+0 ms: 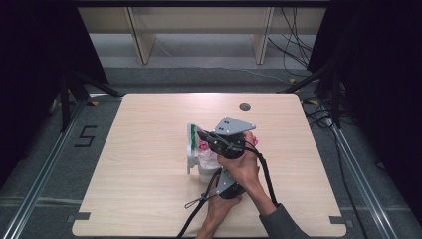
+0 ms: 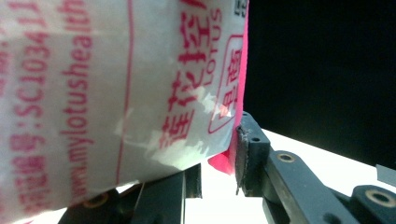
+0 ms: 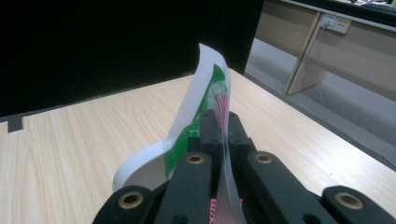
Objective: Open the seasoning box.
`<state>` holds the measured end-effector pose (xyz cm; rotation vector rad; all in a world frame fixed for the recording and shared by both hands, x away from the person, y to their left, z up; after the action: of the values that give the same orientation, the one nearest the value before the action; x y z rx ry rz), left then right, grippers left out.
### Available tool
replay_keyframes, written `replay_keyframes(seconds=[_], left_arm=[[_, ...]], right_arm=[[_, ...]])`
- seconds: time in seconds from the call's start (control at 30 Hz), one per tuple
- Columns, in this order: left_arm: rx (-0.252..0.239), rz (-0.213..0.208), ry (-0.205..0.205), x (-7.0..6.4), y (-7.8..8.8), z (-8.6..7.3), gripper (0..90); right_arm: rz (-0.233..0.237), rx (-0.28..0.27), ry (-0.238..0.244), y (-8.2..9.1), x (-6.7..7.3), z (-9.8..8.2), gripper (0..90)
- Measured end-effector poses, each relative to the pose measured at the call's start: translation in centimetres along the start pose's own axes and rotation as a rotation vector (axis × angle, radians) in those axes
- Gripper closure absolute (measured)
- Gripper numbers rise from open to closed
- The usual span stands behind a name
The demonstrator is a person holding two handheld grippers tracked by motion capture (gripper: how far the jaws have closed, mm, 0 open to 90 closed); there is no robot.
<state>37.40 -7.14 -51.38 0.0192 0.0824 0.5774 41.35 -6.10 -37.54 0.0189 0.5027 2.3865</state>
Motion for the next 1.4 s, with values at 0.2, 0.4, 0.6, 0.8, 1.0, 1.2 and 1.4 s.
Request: replay_keyframes(seconds=[0.2,0.4,0.6,0.8,1.0,1.2,1.4], left_arm=[[0.0,0.002,0.0,0.03,0.01,-0.02,74.4],[0.003,-0.002,0.003,0.05,-0.02,-0.08,74.3],[0.011,-0.002,0.004,0.04,-0.01,-0.13,74.3],[-0.001,-0.006,0.008,0.01,-0.02,-0.02,74.3],[-0.022,-0.009,0.031,-0.19,-0.21,0.06,74.2],[-0.024,-0.009,0.03,-0.2,-0.22,0.04,74.2],[-0.021,-0.009,0.028,-0.2,-0.21,0.06,74.2]], right_arm=[[-0.01,-0.008,-0.003,-0.14,0.05,-0.04,90.0],[0.003,-0.006,0.0,-0.27,0.02,-0.12,90.0],[-0.003,-0.005,0.005,-0.22,-0.02,-0.07,90.0],[-0.004,-0.007,0.012,-0.06,0.0,0.07,90.0],[-0.017,-0.013,0.013,-0.17,0.04,0.04,90.0],[-0.003,-0.004,-0.004,-0.13,-0.02,-0.05,90.0],[0.002,-0.006,0.0,-0.13,-0.07,-0.06,90.0]])
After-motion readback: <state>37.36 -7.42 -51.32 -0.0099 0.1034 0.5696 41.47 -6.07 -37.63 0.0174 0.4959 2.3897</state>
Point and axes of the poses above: each handheld gripper's, and its own axes: y roughly backward along the jaws, z roughly out of its top, x roughly to its left, the point moved 4 cm from there along -y, roughly forward along the jaws, and after that the axes turned 5 degrees about -z, right-handed, at the moved point
